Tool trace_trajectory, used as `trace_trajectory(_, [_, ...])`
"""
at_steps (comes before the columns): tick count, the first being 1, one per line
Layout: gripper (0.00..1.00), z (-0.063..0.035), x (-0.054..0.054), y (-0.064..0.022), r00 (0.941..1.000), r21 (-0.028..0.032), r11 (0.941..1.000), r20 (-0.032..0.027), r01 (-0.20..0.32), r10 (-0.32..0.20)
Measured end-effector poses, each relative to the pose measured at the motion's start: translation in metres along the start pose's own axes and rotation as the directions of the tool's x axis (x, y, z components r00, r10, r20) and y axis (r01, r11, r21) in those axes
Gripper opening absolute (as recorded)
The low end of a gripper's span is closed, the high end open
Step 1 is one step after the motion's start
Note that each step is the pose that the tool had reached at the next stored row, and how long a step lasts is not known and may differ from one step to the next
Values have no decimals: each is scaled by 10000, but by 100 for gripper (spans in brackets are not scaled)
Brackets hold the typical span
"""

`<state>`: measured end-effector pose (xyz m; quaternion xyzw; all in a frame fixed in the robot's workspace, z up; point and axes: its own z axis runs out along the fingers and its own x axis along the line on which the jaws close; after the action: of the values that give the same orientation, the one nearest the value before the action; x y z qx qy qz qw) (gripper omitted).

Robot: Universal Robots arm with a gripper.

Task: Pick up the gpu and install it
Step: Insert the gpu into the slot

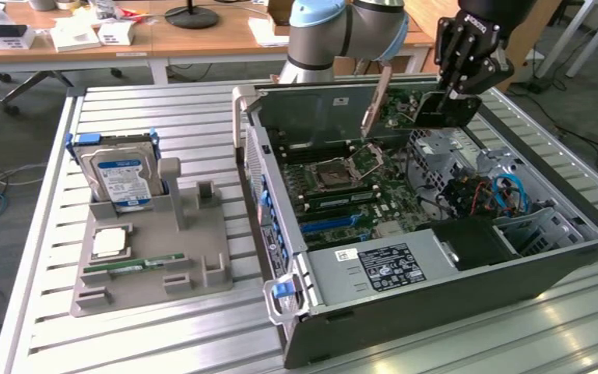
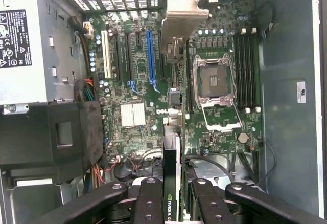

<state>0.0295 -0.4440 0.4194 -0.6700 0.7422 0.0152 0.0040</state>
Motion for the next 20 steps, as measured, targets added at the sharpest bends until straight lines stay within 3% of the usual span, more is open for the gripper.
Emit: trace_trajectory(20, [26, 167, 11, 57, 9984, 56, 9983, -2, 572, -572])
